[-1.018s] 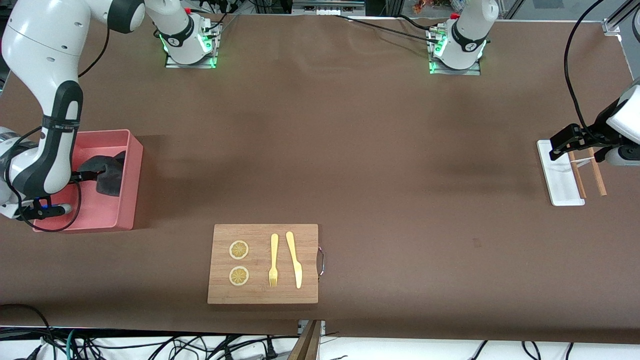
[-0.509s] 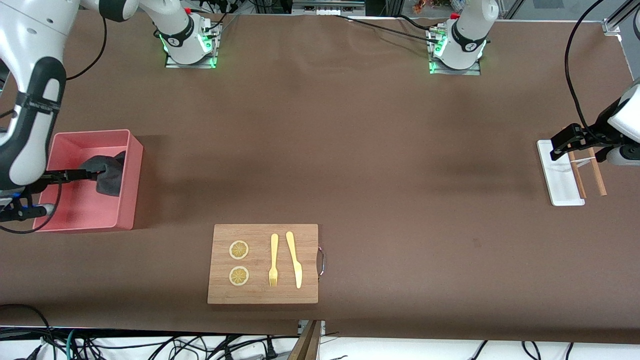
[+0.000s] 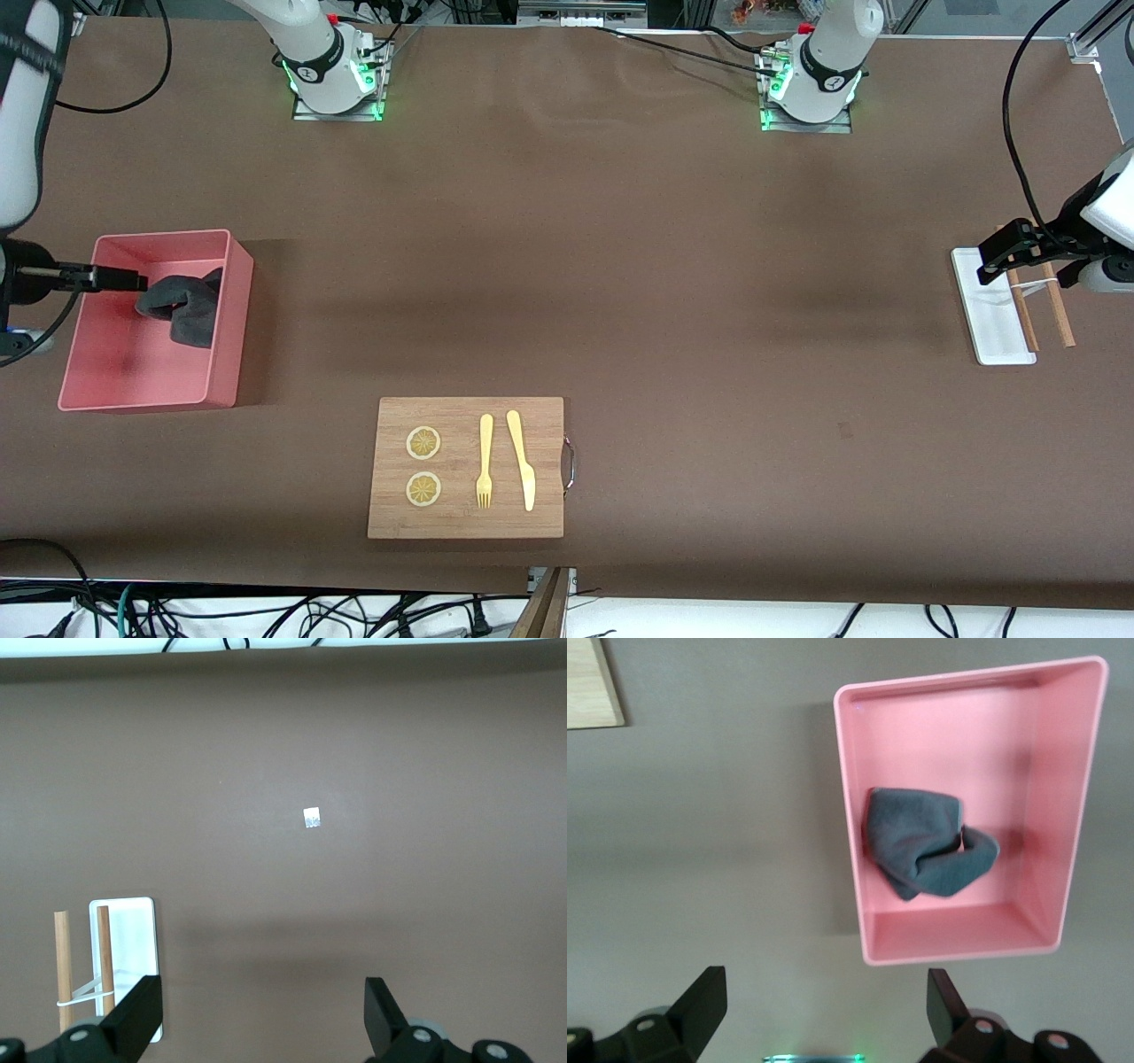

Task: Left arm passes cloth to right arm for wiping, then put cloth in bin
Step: 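Open the right gripper and lift it out of the bin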

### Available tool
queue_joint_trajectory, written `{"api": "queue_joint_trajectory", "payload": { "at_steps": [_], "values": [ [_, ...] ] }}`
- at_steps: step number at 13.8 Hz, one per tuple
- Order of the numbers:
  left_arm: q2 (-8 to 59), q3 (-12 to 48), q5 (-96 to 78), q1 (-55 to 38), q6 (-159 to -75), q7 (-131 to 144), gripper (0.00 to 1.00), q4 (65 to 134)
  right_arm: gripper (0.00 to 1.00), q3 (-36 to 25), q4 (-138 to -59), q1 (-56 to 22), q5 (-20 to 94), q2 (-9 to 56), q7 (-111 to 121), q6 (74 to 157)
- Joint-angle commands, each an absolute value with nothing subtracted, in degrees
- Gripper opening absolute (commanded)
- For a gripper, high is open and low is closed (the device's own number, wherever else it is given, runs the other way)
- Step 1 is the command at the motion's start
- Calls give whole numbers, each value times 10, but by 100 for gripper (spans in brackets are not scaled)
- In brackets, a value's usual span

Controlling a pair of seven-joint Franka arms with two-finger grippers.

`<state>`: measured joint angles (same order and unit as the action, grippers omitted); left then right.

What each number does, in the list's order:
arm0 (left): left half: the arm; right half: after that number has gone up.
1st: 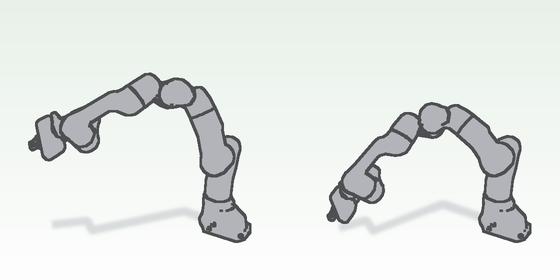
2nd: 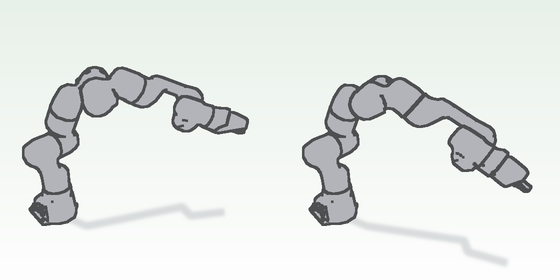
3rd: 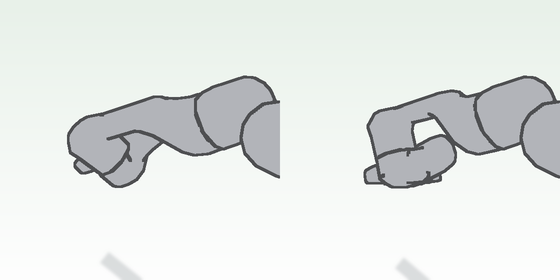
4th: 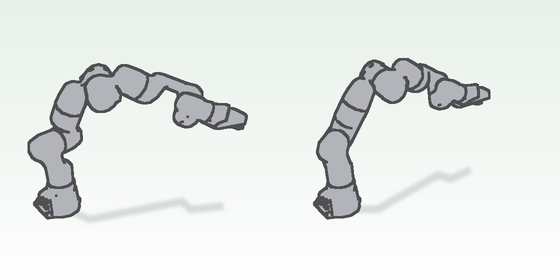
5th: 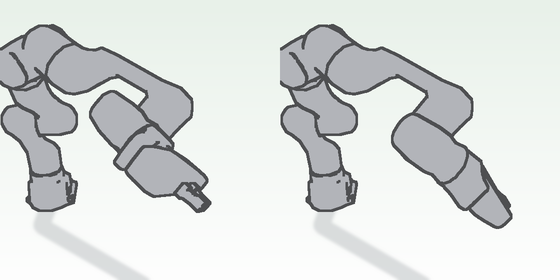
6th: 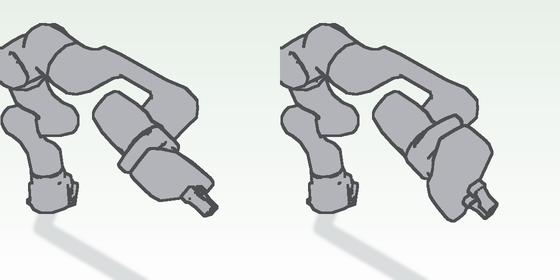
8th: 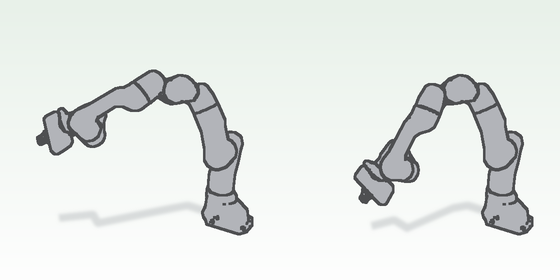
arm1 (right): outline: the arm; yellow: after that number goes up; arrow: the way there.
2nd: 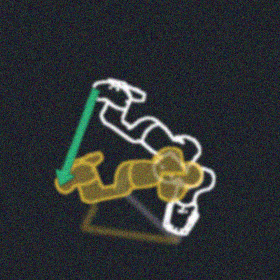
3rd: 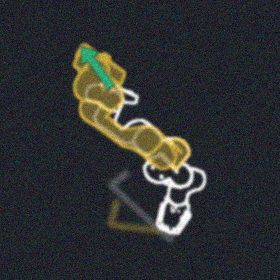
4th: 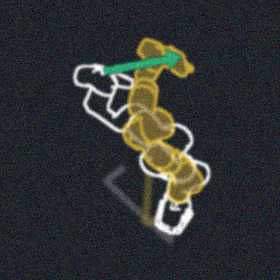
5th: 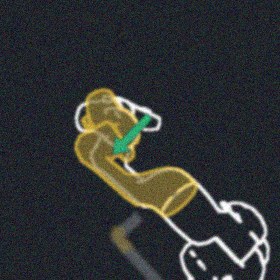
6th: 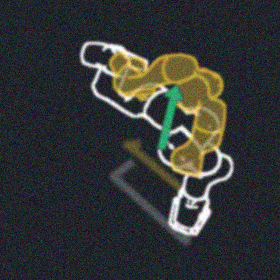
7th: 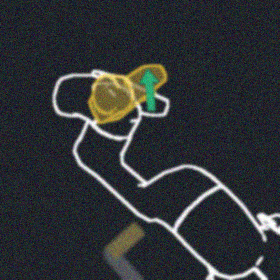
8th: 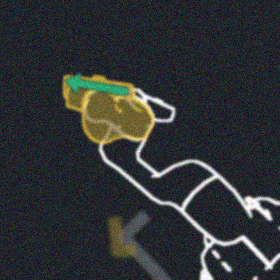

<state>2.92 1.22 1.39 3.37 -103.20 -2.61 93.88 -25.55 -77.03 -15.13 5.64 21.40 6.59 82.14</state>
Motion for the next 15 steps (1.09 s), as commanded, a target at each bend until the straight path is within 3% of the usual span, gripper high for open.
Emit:
{"api": "queue_joint_trajectory", "payload": {
  "at_steps": [1, 6, 9, 15],
  "values": [
    [40, 10, 28, 39, -1018, -23, 100, 911, 100, -104, -789, -74, -1, 145, 1, 816],
    [40, 11, 25, 39, -1018, -22, 100, 911, 100, 12, -809, -6, -40, 81, 4, 827],
    [40, 11, 25, 39, -1018, -22, 100, 911, 100, 22, -821, 22, -37, 42, 4, 845],
    [40, 11, 23, 39, -1018, -23, 100, 912, 100, 57, -846, 35, -33, 36, -58, 842]
  ]
}}
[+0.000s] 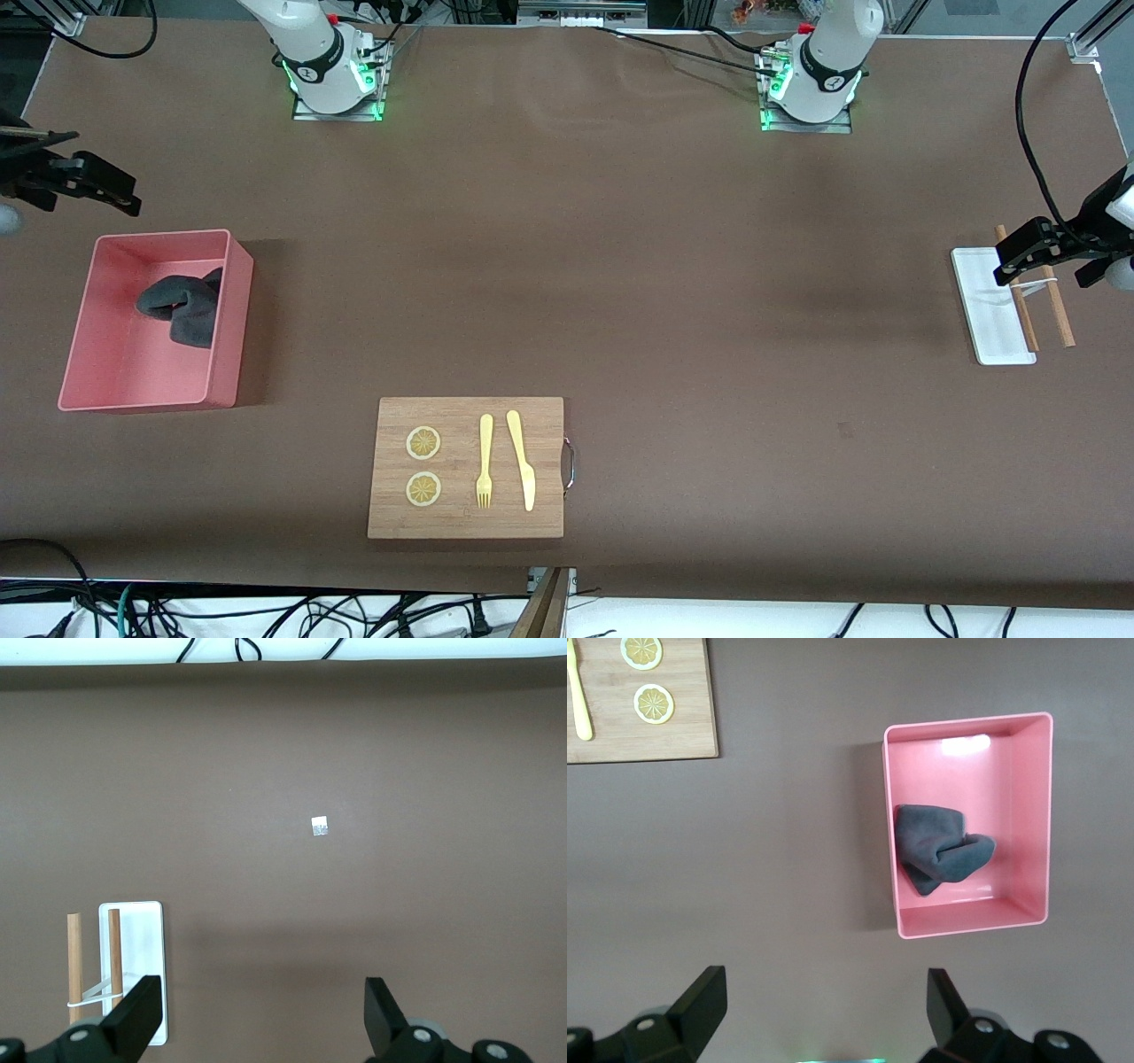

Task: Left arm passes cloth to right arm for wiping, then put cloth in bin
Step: 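Open the right gripper and lift it out of the bin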

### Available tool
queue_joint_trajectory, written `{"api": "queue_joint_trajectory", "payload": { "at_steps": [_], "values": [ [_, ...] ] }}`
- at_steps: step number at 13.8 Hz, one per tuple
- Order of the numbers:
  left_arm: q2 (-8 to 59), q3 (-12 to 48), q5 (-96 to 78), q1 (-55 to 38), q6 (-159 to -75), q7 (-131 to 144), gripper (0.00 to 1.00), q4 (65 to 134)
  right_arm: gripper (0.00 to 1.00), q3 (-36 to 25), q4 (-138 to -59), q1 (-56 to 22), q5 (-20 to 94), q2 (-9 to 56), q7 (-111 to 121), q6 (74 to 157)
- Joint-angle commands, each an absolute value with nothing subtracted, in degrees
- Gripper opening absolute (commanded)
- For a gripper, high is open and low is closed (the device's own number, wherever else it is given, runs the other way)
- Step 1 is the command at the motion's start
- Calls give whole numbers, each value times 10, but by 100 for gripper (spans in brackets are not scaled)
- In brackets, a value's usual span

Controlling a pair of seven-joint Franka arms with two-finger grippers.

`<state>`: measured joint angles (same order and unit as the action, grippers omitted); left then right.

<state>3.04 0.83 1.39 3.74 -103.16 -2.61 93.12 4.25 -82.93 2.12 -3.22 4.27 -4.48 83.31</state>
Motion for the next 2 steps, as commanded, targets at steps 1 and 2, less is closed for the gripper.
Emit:
{"api": "queue_joint_trajectory", "payload": {
  "at_steps": [1, 2],
  "values": [
    [40, 11, 23, 38, -1018, -22, 100, 912, 100, 56, -839, 34, -34, 47, -56, 839],
    [43, 11, 23, 38, -1018, -23, 100, 912, 100, 56, -828, 34, -33, 52, -56, 837]
  ]
}}
